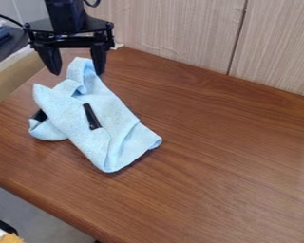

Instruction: Unfold the cloth from the bottom to top

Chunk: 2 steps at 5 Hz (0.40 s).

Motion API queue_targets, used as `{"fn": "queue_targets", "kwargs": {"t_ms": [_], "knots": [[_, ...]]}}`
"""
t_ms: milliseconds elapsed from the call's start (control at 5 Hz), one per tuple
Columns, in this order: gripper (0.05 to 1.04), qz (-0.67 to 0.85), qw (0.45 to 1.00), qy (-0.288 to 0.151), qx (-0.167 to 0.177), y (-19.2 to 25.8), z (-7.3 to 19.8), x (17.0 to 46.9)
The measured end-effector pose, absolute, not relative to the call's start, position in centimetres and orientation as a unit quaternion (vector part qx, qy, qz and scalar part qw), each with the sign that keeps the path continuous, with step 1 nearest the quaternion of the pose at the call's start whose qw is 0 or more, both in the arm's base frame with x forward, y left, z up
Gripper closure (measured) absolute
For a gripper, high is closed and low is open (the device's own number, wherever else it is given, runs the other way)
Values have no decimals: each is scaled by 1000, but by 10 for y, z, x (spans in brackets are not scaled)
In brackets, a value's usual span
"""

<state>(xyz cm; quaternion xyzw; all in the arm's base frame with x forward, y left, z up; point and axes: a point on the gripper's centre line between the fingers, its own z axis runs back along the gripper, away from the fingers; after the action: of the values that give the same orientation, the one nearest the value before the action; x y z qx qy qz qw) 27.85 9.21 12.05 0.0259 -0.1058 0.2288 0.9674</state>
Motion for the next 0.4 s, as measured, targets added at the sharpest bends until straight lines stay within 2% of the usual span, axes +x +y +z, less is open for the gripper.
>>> {"fn": "queue_targets", "kwargs": {"t_ms": [400], "knots": [[83,238,968,-76,26,92,98,280]]}}
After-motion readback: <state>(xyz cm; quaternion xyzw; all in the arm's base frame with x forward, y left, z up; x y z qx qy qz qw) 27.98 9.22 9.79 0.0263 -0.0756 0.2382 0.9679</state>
